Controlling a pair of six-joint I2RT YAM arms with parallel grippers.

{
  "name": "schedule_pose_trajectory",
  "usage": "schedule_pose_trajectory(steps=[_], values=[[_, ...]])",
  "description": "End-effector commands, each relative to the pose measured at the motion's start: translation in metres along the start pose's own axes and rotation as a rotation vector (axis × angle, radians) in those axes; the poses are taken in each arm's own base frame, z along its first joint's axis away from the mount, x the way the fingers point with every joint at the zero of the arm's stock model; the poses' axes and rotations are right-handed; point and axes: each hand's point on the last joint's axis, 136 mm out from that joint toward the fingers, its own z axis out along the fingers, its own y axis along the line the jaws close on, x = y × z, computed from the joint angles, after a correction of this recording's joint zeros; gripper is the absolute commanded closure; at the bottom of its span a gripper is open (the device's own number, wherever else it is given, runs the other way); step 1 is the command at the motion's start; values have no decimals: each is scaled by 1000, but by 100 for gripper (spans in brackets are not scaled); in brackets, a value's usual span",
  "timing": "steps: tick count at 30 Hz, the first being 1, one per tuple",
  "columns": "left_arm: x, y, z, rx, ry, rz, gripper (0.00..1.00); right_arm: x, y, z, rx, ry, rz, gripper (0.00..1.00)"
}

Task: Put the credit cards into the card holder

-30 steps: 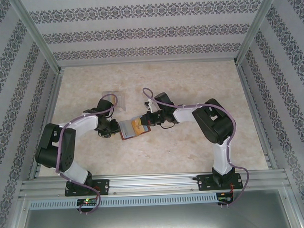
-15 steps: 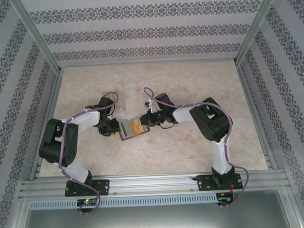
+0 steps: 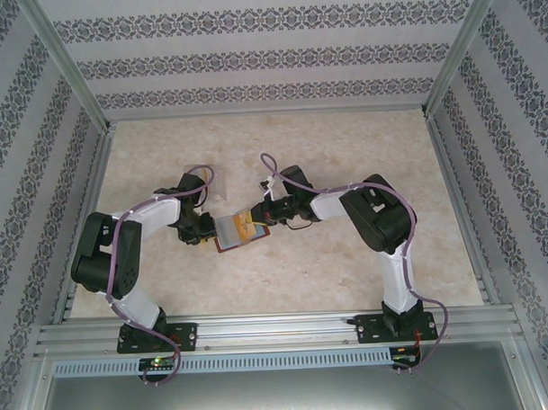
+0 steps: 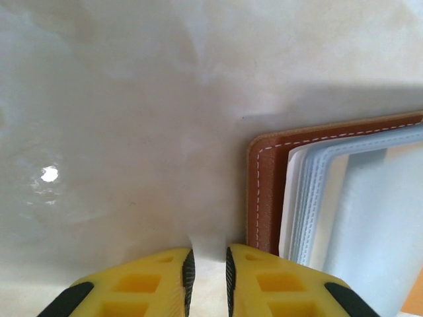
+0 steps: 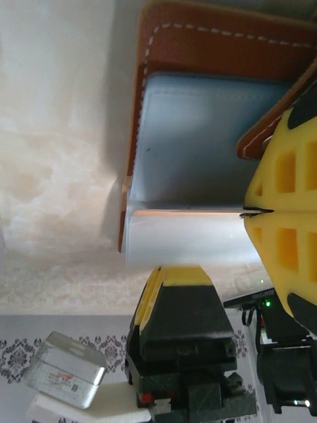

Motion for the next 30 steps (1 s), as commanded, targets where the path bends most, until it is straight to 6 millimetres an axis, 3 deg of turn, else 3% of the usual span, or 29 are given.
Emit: schedule_pose_trajectory(steps=[1,23,30], values=[[-22,-20,15,75,-81,68,76,-7,7,3,-40,4,-11,100],[-20,-19,16,72,-69,47,76,3,-6,16,-34,-4,45,100],[-20,-19,16,69,-68,41,76,-1,-9,3,-22,-65,56,100]])
